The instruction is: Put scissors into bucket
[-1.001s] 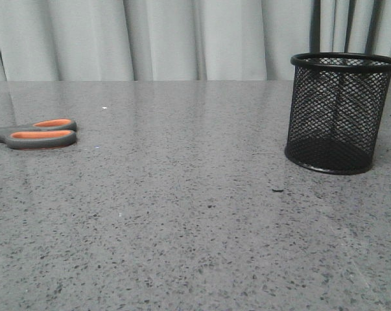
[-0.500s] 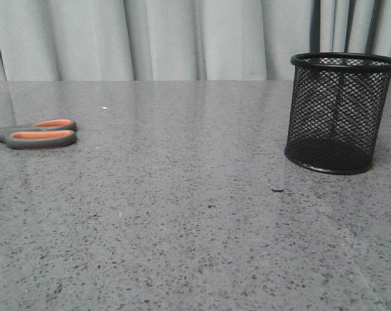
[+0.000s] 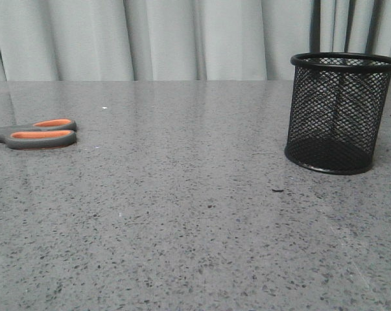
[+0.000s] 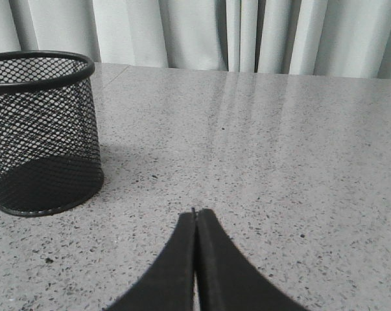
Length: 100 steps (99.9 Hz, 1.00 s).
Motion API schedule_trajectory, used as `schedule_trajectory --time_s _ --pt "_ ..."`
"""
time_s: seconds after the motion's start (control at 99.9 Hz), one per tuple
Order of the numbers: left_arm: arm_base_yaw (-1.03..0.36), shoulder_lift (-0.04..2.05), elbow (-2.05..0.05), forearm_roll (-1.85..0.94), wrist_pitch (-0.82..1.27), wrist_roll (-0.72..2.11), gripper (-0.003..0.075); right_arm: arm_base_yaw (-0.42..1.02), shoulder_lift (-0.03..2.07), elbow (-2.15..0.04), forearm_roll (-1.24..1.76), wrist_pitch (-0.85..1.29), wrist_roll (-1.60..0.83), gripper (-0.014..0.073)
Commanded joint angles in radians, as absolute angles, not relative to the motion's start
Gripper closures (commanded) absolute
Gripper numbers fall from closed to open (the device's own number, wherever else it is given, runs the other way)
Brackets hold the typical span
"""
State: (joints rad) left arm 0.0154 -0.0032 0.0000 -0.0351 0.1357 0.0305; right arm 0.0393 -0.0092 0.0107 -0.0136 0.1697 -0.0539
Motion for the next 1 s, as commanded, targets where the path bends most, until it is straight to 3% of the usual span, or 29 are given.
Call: schedule_trajectory --time_s 0.0,0.5,0.84,0.991 --pt "0.010 -0.031 0.017 -0.045 0.055 0.023 0.0741 0.033 -0.028 0.037 -0.022 0.086 -0.059 0.0662" --pt "0.010 -0.031 0.017 -0.179 0.055 0.023 0.0741 0.033 -0.028 0.037 0.080 0.063 -0.059 0.0662" --pt "0.010 -0.031 0.015 -0.468 0.046 0.023 0.0741 0.033 -0.028 0.037 0.222 0.006 -0.059 0.0662" --pt "0.010 -0.031 0.015 -0.621 0.048 0.023 0.0741 0.033 -0.028 0.037 0.421 -0.011 -0.059 0.0662"
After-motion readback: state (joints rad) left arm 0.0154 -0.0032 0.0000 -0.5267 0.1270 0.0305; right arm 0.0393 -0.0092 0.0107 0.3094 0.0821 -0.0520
